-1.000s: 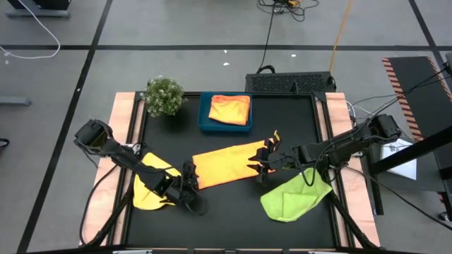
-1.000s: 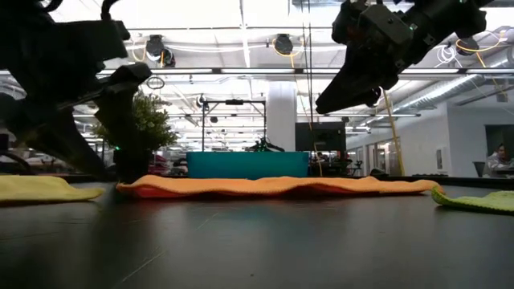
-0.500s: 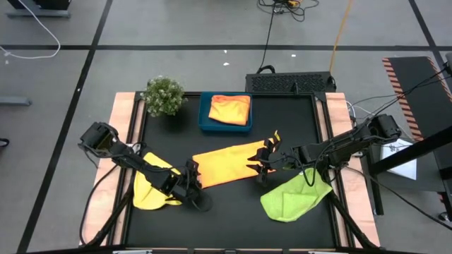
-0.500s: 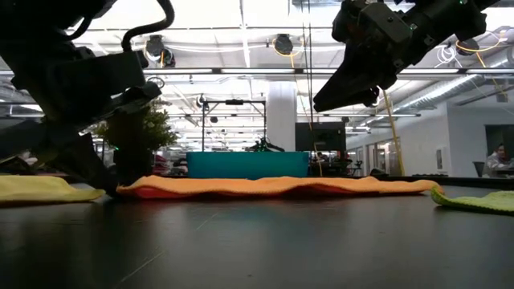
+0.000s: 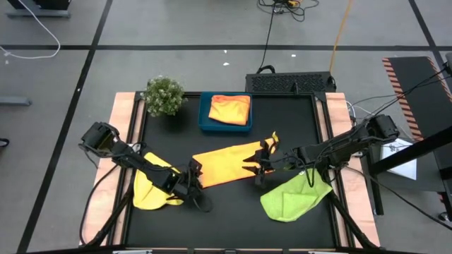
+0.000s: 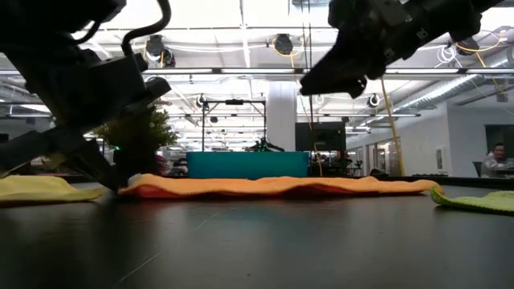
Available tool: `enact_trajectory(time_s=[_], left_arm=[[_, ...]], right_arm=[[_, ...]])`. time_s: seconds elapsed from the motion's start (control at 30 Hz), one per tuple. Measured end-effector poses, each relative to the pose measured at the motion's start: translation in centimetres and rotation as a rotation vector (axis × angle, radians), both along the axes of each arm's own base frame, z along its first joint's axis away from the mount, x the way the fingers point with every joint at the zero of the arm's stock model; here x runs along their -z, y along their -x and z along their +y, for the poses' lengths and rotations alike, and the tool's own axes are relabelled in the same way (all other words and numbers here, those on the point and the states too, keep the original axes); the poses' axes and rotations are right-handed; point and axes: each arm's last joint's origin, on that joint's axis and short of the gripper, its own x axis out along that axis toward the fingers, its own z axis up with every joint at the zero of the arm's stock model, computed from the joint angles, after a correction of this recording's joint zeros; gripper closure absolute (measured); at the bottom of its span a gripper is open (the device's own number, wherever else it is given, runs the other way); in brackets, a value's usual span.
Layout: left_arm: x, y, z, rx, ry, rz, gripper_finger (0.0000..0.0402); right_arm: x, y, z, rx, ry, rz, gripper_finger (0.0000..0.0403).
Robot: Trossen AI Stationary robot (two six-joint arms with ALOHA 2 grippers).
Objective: Fold microfiber towels
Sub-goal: Fold the orange microfiber towel
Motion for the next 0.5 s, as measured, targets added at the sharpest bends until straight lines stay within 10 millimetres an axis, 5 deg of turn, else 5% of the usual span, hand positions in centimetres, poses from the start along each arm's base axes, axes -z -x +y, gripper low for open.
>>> enact_trajectory(time_s=[0.4, 0.5], left_arm=[[0.2, -0.8, 1.6, -0.066, 0.095, 0.010, 0.0386], [0.1, -1.0, 1.8, -0.091, 0.128, -0.001, 0.0391]], right_arm=[[4.9, -2.8, 2.5, -0.112, 0.040, -0.042, 0.0287], [5.7, -3.4, 2.7, -0.144, 0.039, -0.082, 0.0287]])
